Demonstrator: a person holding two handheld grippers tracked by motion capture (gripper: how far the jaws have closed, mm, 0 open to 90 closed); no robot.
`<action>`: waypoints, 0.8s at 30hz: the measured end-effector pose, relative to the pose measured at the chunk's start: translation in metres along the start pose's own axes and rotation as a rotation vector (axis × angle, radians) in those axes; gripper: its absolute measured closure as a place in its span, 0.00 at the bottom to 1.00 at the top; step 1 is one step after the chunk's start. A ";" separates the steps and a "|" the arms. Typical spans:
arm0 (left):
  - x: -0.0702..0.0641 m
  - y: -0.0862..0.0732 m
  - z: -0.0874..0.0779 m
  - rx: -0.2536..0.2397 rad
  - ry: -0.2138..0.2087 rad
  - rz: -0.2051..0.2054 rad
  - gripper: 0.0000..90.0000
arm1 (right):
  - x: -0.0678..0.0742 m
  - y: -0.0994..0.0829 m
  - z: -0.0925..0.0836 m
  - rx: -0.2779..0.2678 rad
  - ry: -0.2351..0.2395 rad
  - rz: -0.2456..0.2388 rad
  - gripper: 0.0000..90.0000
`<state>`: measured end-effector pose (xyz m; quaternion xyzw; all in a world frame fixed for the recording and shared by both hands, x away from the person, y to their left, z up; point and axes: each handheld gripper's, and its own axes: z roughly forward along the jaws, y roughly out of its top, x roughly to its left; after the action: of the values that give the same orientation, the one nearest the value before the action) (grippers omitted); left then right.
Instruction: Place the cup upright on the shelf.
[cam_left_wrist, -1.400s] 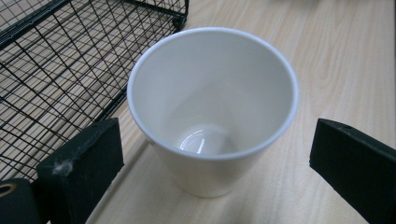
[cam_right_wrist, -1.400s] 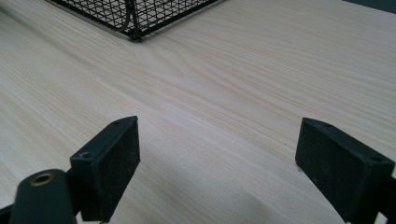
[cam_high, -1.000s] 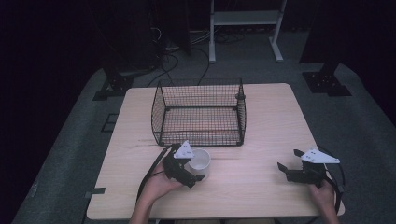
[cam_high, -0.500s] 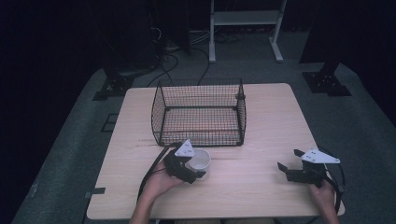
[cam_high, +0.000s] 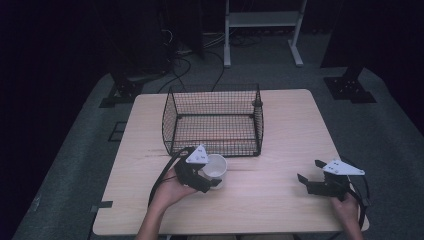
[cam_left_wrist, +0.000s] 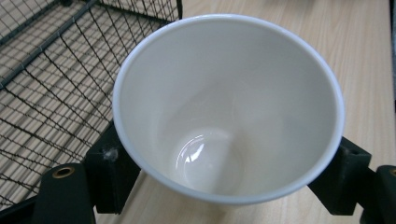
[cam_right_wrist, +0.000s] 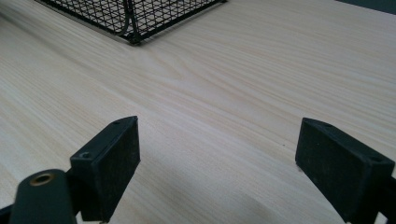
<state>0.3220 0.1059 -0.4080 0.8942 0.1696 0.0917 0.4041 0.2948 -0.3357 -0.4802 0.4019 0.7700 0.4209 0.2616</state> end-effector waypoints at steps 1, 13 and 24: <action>0.000 0.004 -0.003 -0.007 -0.005 0.005 0.23 | 0.000 0.000 0.000 -0.002 0.000 0.000 0.15; 0.008 0.028 -0.014 -0.015 -0.025 0.025 0.23 | -0.001 0.000 -0.001 -0.010 0.001 0.010 0.15; 0.021 0.053 -0.021 0.007 -0.049 0.037 0.23 | -0.001 -0.001 -0.002 -0.017 0.001 0.019 0.15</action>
<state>0.3475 0.0956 -0.3538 0.9006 0.1433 0.0769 0.4031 0.2942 -0.3377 -0.4799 0.4066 0.7628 0.4300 0.2605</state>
